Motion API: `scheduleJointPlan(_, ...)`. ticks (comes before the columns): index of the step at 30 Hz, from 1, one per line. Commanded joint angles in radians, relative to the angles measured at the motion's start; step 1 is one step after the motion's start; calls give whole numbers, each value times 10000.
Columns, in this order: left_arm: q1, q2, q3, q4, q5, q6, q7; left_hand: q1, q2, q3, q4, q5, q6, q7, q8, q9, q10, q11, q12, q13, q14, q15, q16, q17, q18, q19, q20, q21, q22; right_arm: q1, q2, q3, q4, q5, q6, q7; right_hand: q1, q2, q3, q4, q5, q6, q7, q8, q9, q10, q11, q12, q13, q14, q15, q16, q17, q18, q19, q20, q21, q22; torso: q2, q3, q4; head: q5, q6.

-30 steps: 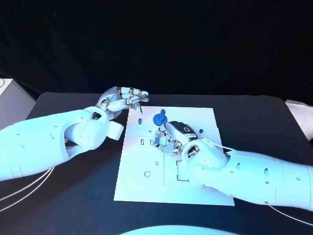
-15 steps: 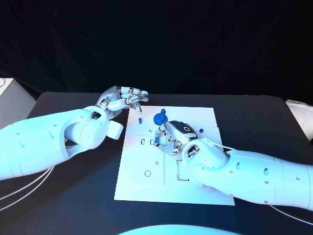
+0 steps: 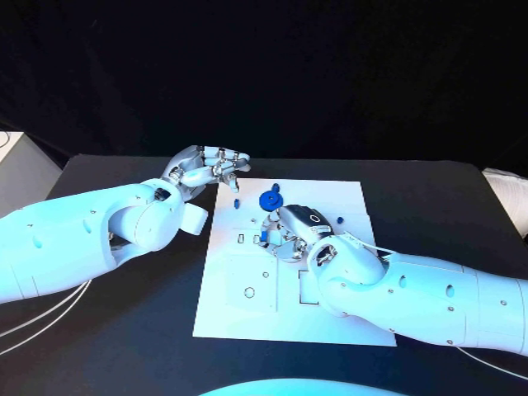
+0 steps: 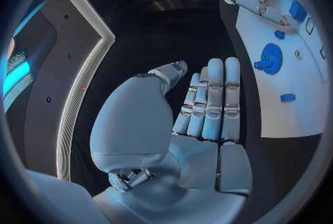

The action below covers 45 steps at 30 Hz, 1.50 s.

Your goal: Assemble the parts on the task board

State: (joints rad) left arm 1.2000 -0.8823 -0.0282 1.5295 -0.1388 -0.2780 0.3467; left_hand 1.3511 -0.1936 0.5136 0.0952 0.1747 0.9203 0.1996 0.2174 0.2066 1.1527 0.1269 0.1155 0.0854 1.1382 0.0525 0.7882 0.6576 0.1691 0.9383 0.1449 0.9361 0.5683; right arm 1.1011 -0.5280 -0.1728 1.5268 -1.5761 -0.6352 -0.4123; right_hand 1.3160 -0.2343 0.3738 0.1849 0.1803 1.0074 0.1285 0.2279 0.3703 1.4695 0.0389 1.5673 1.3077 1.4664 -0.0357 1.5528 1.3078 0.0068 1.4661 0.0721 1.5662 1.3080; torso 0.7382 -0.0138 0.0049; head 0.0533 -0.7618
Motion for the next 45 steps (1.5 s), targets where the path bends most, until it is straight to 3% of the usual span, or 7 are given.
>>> scheduleJointPlan(1,8,10,6,9,-25,130,13,-98,33,3,39,-50,-63,13,54,8,-6,0,42,10,-28,-14,60,9,141,51,28,20,9,-9,0,-4,26,-129,102,74,-80,-57,-146,32,63,-128,1,-89,-25,1013,84,35,2631,900,110,-33,1965,-68,1047,54,46,2628,3,-1,3,6,-16)
scheduleJointPlan(26,5,57,2,-117,-281,221,-144,-106,-5,-82,27,-68,-119,-133,60,30,583,-193,563,265,204,-146,669,267,157,76,-44,347,197,30,-548,47,526,111,-876,468,22,222,-2436,1071,-873,-999,260,-481,-287,458,324,-667,2100,882,323,-59,1902,-68,1047,260,46,2628,-50,-3,-13,13,1)
scheduleJointPlan(29,5,87,1,-201,-486,234,-325,-229,-5,-260,95,-49,-114,-254,76,52,850,-351,1256,725,327,-275,1316,623,150,105,-161,692,400,151,-782,102,690,524,-1188,1056,51,245,-2546,1071,-786,-1062,287,-517,-305,451,347,-672,2093,883,341,-57,1909,-66,1043,276,38,2622,-69,25,-45,16,47)
scheduleJointPlan(32,5,123,1,-324,-691,312,-597,-468,-12,-488,250,-7,-38,-258,191,108,983,-412,2114,1327,1521,-320,3392,2916,-58,921,-225,1653,1665,384,-969,150,645,1612,-1304,2340,183,300,-2683,1079,-521,-1312,379,-655,-368,361,430,-767,2015,892,411,-40,1968,20,892,332,-290,2398,-117,53,-115,66,143)
scheduleJointPlan(33,5,144,0,-387,-764,389,-713,-491,20,-563,270,27,-110,-307,330,170,696,-450,3084,2064,2007,-361,4403,4036,-197,1458,-268,2326,2514,483,-1012,164,579,2069,-1303,2829,199,323,-2682,1078,-487,-1315,385,-656,-369,339,436,-790,1997,896,417,-35,1984,33,871,340,-337,2366,-144,70,-159,82,154)
scheduleJointPlan(37,8,232,1,-620,-1203,704,-1192,-677,142,-543,524,47,-203,-390,1105,503,-398,-523,6332,4436,2903,-422,6004,6074,-506,2520,-319,3630,4377,872,-1210,207,376,3964,-1129,4239,558,597,-2457,1033,-17,-1210,380,-576,-344,274,439,-837,1951,888,431,-42,1975,88,771,371,-556,2223,-204,102,-209,78,165)
scheduleJointPlan(45,56,364,6,-920,-3236,1461,-3217,-1143,271,-664,1219,59,-200,-817,2982,1866,105,-857,9534,7318,3752,-709,7087,7750,-826,3676,-544,4668,6086,1768,-1998,273,38,7759,-614,5589,829,721,-2100,993,807,-998,314,-361,-277,257,375,-833,1936,878,377,-57,1946,136,688,327,-754,2097,-386,181,-256,178,116)
